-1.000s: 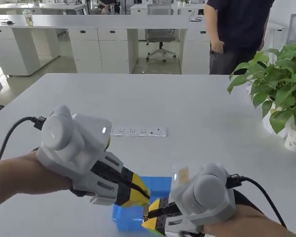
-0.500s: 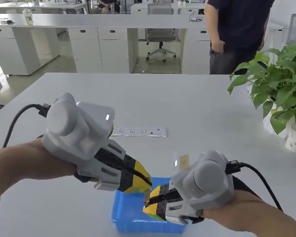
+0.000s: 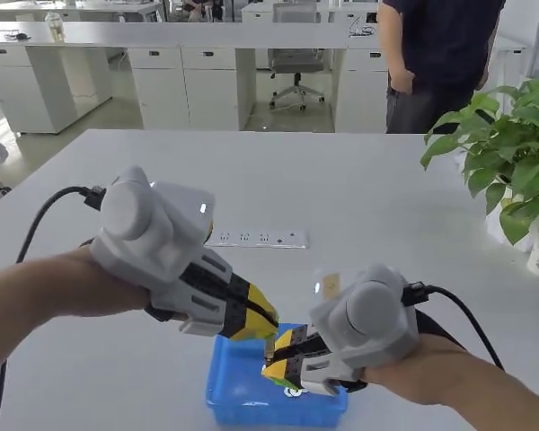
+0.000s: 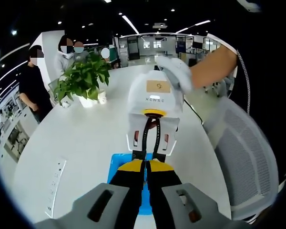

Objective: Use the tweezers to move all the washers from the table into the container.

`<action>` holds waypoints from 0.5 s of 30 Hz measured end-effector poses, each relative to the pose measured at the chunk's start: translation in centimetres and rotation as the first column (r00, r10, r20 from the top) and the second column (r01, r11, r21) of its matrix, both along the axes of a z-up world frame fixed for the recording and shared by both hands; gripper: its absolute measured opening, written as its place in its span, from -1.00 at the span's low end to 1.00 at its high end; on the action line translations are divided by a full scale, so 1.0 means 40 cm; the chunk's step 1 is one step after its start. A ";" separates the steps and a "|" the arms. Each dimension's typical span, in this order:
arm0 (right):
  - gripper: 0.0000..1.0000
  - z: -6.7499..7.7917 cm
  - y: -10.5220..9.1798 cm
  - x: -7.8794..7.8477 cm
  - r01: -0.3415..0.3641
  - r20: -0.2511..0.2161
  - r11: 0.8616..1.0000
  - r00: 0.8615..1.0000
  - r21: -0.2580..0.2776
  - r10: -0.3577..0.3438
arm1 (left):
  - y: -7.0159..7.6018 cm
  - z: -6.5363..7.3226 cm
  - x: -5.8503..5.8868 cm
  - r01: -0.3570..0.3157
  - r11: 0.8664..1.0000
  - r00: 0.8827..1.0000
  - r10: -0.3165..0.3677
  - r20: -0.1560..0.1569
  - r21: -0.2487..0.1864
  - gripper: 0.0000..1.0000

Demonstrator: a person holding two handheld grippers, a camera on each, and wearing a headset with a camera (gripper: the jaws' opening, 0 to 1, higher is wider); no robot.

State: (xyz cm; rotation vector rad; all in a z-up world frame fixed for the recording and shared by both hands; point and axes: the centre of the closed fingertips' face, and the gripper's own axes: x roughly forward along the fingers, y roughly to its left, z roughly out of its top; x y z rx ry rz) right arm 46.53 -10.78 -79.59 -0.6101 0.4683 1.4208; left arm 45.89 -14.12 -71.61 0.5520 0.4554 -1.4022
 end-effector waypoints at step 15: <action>-0.82 -0.075 0.001 0.024 -0.014 -0.020 0.999 1.000 -0.051 0.013 | 0.014 -0.079 0.035 -0.019 1.000 0.999 0.020 -0.027 0.023 -0.89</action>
